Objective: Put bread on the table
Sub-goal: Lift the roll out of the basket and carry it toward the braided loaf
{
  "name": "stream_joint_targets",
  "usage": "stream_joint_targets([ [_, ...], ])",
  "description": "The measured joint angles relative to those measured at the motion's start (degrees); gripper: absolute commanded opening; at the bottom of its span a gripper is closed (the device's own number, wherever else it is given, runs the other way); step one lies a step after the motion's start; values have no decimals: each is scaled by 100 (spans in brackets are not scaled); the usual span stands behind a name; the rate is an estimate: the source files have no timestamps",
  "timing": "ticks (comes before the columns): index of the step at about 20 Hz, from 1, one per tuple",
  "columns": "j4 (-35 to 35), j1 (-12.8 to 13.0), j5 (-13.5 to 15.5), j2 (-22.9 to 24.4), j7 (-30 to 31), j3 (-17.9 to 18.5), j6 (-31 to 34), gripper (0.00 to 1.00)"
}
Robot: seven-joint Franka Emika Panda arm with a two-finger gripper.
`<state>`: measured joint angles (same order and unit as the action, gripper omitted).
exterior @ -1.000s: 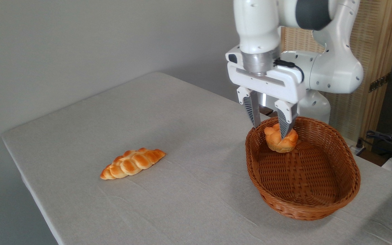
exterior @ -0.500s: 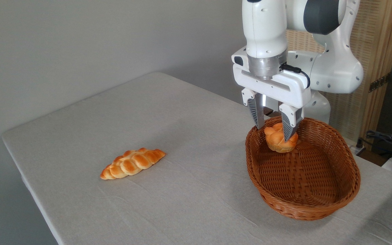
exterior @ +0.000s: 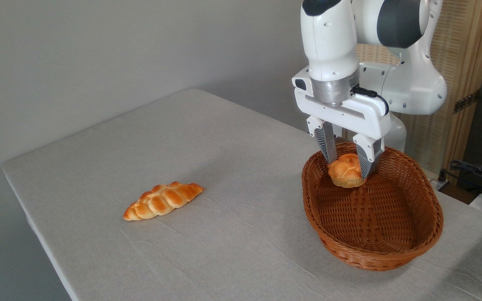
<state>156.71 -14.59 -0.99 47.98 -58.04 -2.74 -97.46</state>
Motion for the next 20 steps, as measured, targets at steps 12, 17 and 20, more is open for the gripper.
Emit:
stream_joint_targets([
  [12,68,91,0,-67,-170,0,-13,14],
  [17,67,99,0,-76,-287,1,-13,14],
  [20,-22,107,-1,-84,-385,1,-13,14],
])
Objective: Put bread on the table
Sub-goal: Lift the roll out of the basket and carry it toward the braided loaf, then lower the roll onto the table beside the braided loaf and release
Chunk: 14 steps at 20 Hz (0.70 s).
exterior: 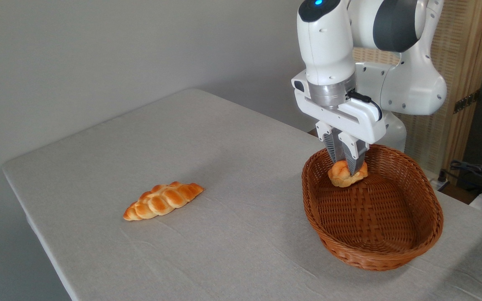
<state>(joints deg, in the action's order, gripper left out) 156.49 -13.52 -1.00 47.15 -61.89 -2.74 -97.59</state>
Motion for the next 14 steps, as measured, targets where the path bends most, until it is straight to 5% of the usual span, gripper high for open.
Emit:
stream_joint_targets([
  [6,-1340,49,0,-438,-88,0,286,14],
  [10,-2651,127,290,-1387,-94,3,212,14],
  [12,-3053,173,493,-2212,-110,-69,-396,17],
  [14,-3309,249,553,-2996,-199,-284,-1038,55],
])
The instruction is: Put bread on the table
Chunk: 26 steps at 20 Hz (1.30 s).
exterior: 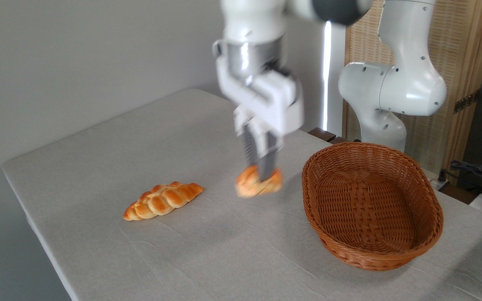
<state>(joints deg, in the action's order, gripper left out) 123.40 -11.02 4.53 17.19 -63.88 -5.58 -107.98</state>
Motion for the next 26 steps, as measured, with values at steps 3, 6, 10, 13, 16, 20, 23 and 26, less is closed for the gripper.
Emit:
stream_joint_targets([
  [3,-138,255,3,-1311,-6,-141,-1348,100],
  [6,-303,283,3,-1790,-14,-137,-1804,100],
  [10,-367,285,3,-1777,-16,-137,-1804,100],
  [13,-511,286,3,-1755,-23,-137,-1804,100],
  [16,-928,281,4,-1705,80,-127,-1490,100],
  [20,-2151,267,16,-1617,730,-120,259,100],
  [23,-2958,300,47,-1513,1595,-262,1360,100],
  [26,-3040,792,47,-1467,1961,-56,1449,100],
])
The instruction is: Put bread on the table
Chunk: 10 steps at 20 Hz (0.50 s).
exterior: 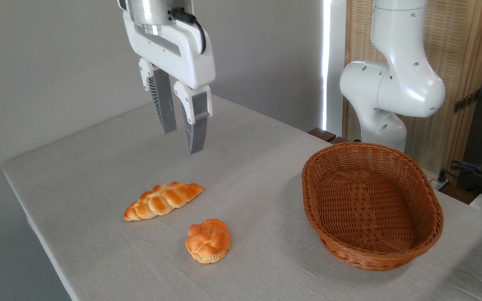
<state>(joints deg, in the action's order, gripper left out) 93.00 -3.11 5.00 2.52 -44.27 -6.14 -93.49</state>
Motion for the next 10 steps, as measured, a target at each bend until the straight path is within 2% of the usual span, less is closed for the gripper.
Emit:
stream_joint_targets([
  [2,2,483,-2,-20,29,451,0,100],
  [3,2,593,-3,-33,29,595,0,100],
  [5,2,653,-3,-58,26,728,4,100],
  [10,2,658,-4,-104,-4,755,5,100],
])
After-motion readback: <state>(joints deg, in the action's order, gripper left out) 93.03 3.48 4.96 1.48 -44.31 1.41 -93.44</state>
